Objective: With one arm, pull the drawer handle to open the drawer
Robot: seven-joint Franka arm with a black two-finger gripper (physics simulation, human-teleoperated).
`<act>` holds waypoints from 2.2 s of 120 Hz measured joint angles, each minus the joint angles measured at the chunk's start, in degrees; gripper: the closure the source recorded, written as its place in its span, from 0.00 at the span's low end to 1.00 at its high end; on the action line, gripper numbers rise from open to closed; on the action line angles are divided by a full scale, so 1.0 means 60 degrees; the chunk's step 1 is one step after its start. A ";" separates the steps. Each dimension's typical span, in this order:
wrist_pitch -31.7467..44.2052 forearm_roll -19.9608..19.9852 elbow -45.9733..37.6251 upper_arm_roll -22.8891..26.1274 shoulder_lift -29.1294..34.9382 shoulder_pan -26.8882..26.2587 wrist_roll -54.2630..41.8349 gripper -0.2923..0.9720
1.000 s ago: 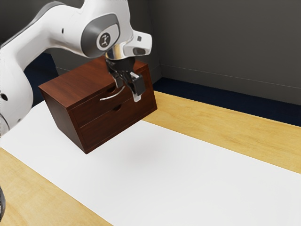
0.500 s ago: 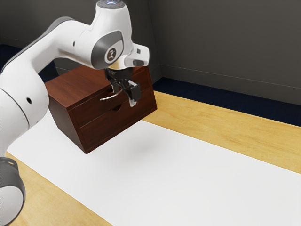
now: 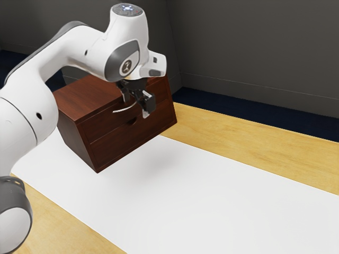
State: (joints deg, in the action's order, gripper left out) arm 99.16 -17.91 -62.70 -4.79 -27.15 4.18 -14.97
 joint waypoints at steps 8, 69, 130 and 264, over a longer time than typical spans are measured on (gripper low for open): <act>0.0023 -0.0084 -0.0020 0.0016 0.0004 -0.0013 0.0004 0.26; 0.0071 -0.0143 -0.0204 0.0000 0.0009 0.0050 0.0048 0.26; 0.0083 -0.0572 -0.0228 -0.0048 -0.0181 0.0015 0.0200 0.28; -0.0001 -0.0070 -0.0633 0.0325 -0.0010 -0.0127 0.0430 0.55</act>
State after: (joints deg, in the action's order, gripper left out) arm 99.16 -18.33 -66.50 -2.84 -27.21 3.42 -12.40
